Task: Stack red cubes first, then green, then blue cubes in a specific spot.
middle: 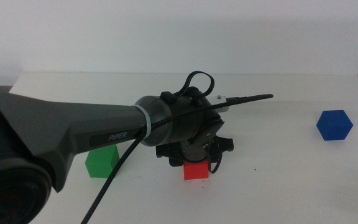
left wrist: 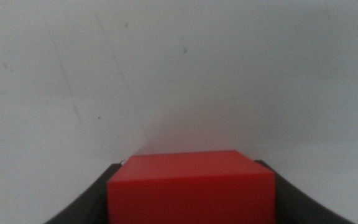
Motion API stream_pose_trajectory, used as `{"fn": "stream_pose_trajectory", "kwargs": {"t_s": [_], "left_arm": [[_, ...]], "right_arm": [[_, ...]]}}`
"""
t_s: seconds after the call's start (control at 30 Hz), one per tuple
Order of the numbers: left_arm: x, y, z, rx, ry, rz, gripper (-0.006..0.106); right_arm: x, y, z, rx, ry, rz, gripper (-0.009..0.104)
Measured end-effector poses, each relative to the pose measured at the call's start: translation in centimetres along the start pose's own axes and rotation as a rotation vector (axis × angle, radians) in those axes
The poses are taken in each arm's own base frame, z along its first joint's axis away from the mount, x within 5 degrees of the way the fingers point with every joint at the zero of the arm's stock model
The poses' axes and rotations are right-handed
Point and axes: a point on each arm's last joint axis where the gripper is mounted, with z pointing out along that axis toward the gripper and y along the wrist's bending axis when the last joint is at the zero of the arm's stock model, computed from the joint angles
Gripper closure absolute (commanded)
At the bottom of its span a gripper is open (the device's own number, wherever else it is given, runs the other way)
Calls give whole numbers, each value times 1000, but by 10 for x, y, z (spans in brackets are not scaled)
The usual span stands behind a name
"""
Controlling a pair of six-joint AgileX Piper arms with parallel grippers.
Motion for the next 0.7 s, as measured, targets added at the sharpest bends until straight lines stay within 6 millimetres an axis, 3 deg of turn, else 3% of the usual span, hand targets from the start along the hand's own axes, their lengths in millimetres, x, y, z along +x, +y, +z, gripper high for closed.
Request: {"fn": "stream_pose_trajectory", "kwargs": {"t_s": [0.17, 0.5, 0.6, 0.7], "left_arm": [[0, -2, -1, 6, 1, 26, 85], [1, -3, -1, 21, 10, 104, 7], [-2, -1, -15, 18, 7, 118, 7], [-16, 12, -57, 13, -46, 147, 7]], "right_arm": [[0, 0, 0, 0, 0, 0, 9], [0, 0, 0, 0, 0, 0, 9], [0, 0, 0, 0, 0, 0, 9], [0, 0, 0, 0, 0, 0, 9]]}}
